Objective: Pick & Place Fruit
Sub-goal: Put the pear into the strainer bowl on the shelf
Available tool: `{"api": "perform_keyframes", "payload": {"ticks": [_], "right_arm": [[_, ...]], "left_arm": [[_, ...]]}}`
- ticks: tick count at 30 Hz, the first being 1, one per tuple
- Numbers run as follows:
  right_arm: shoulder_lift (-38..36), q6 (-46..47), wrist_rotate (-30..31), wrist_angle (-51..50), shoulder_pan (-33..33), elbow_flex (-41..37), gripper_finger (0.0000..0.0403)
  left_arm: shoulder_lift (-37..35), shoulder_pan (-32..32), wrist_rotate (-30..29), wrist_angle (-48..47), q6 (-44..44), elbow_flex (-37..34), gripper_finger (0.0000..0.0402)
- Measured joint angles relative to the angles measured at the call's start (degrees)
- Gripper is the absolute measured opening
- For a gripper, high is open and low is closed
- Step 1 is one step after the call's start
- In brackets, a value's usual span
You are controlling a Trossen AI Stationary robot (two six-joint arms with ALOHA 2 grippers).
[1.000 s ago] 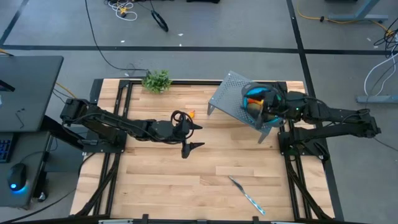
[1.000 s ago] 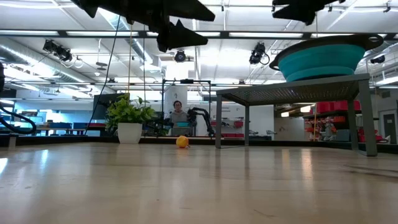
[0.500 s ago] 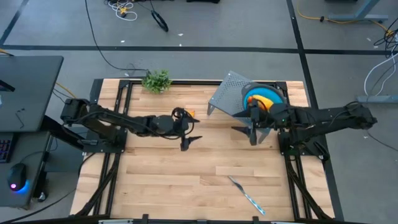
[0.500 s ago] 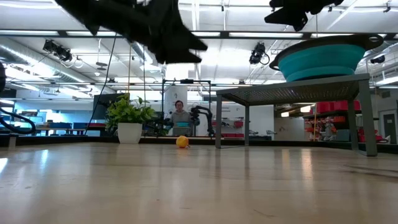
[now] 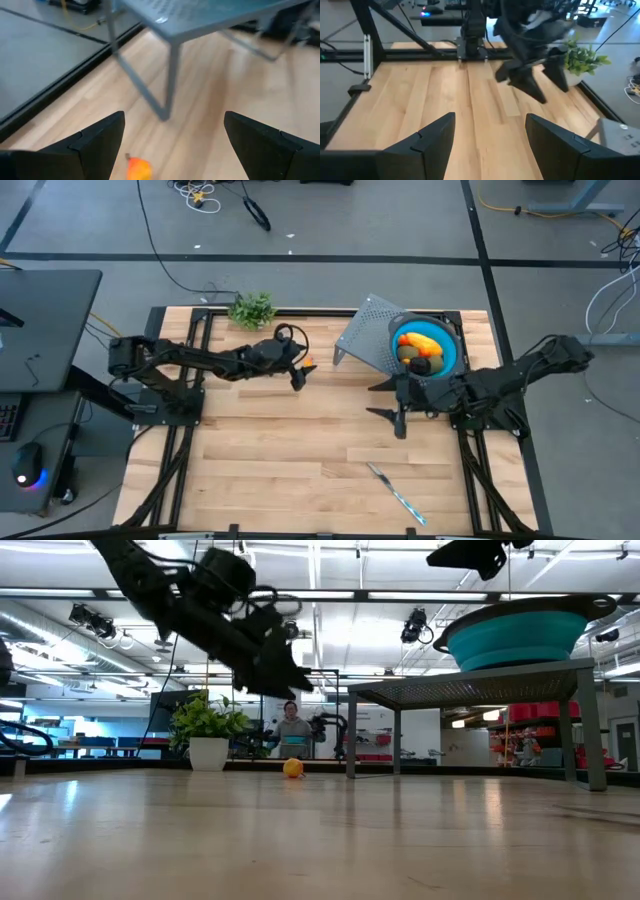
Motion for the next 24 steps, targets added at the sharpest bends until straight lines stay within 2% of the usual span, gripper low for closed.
{"api": "perform_keyframes", "payload": {"ticks": [8, 16, 24], "right_arm": [[3.30, -3.95, 2.84, 7.51, 1.01, -0.02, 0.0252], [3.30, -4.40, 3.31, 8.40, 1.34, -0.02, 0.0252], [3.30, -4.43, 3.27, 8.44, 1.34, -0.02, 0.0252]], "left_arm": [[8.85, 3.10, -0.31, 4.40, -0.91, 0.08, 0.0352], [9.13, 3.47, -3.29, 3.81, -6.89, 0.04, 0.0352], [14.50, 3.53, -5.47, 5.45, -10.24, 0.60, 0.0352]]}}
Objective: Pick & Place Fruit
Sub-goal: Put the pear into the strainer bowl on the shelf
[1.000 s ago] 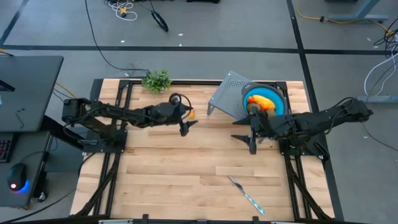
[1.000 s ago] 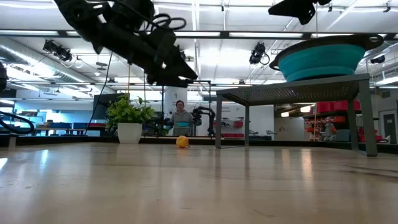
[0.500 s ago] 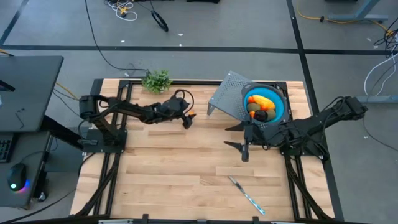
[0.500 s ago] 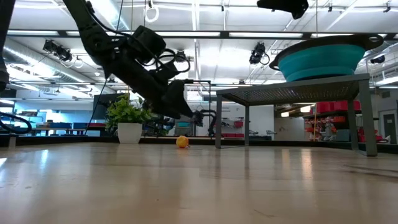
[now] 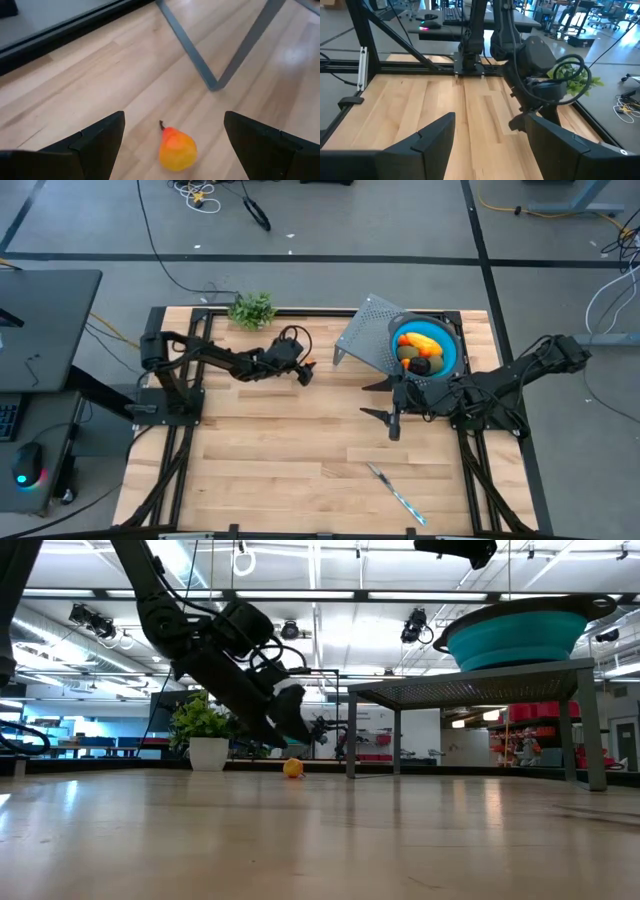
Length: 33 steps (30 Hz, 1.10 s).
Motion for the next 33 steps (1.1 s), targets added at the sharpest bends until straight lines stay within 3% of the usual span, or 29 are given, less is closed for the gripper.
{"api": "perform_keyframes", "payload": {"ticks": [11, 15, 24, 30, 33], "right_arm": [[-0.02, -0.23, -0.02, -0.10, 0.00, 0.00, 0.0252], [-0.02, -0.23, -0.04, -0.16, -0.02, 0.00, 0.0252], [-0.02, -0.23, -0.04, -0.14, -0.02, 0.00, 0.0252], [-0.02, -0.24, -0.07, -0.14, -0.02, 0.00, 0.0252], [-0.02, -0.24, -0.07, -0.14, -0.01, 0.00, 0.0252]], "left_arm": [[1.88, 0.20, -1.87, -6.39, -5.67, 2.22, 0.0352], [1.88, 0.20, 0.38, -8.33, -6.90, 2.22, 0.0352], [1.88, 1.01, -2.07, -9.72, -7.09, 2.22, 0.0352], [1.88, 1.04, 0.83, -8.81, -7.63, 2.22, 0.0352], [1.88, 1.01, -0.42, -8.72, -7.11, 2.22, 0.0352]]}}
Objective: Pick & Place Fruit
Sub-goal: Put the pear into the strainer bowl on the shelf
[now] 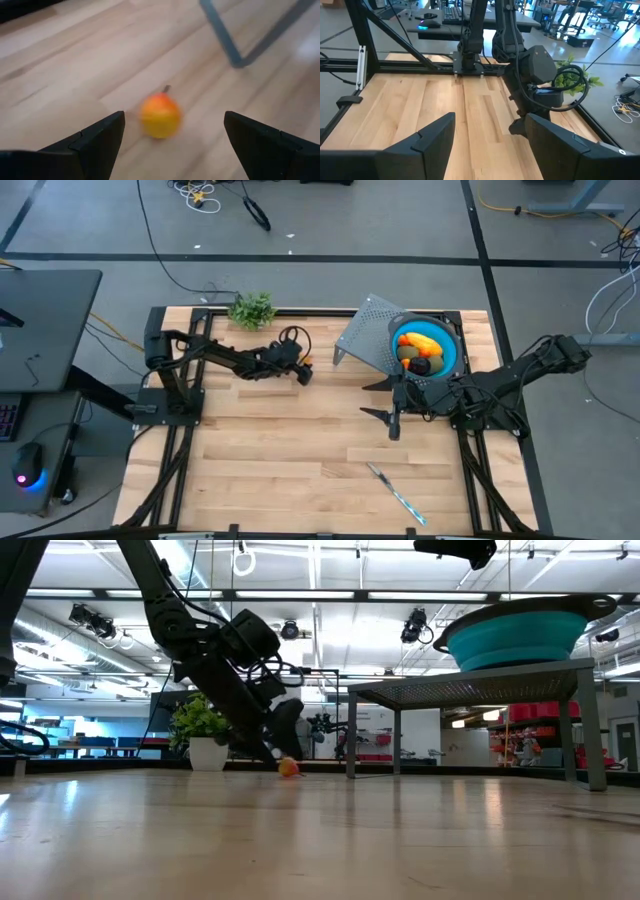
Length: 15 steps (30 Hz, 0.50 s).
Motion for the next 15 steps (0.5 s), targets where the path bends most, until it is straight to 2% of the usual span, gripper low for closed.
{"api": "perform_keyframes", "payload": {"ticks": [10, 15], "right_arm": [[-0.02, -0.01, -0.07, -0.14, 0.01, 0.02, 0.0252], [-0.04, -0.25, -0.07, -0.02, -0.01, 0.04, 0.0252]], "left_arm": [[3.80, 0.11, -3.24, 2.41, 7.11, 1.29, 0.0352], [3.90, -0.37, -2.86, 4.36, 7.13, 1.22, 0.0352]]}}
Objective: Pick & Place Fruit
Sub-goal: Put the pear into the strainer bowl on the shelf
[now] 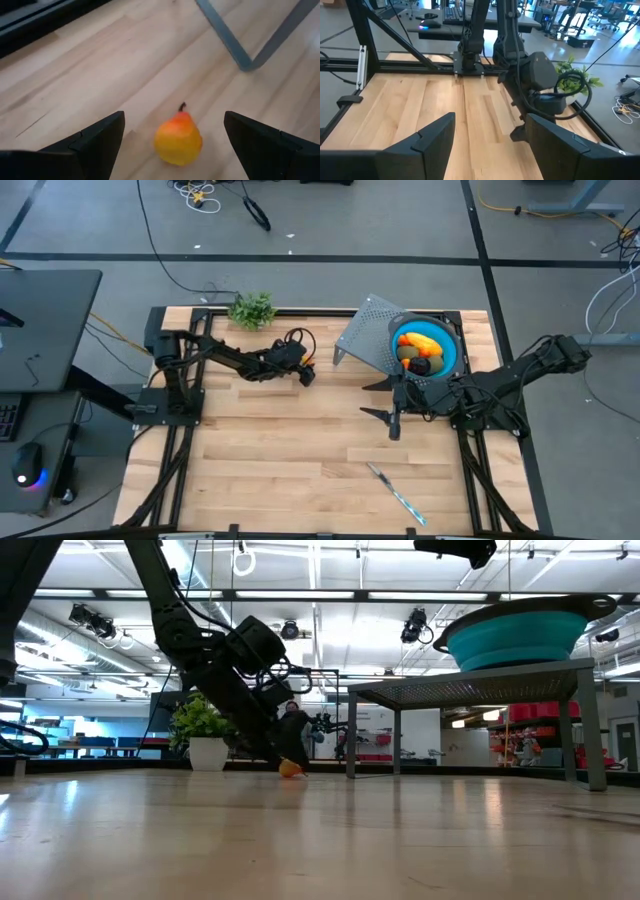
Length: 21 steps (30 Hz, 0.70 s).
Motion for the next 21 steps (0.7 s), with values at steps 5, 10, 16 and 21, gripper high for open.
{"api": "perform_keyframes", "payload": {"ticks": [5, 10, 16, 21], "right_arm": [[0.01, 0.02, 0.00, -0.05, -0.04, 0.00, 0.0252], [0.02, 0.02, 0.00, 0.03, -0.02, 0.00, 0.0252], [0.02, 0.02, 0.02, 0.00, -0.04, 0.00, 0.0252], [0.02, 0.02, 0.05, 0.00, -0.04, 0.00, 0.0252]], "left_arm": [[1.62, 0.04, 0.11, 0.46, 1.45, 0.02, 0.0352], [4.24, 0.02, 0.44, 1.56, 3.04, 0.98, 0.0338], [3.80, -0.01, 0.70, 1.04, 4.49, 1.38, 0.0305], [3.80, -0.26, 0.83, 0.08, 4.42, 1.38, 0.0272]]}}
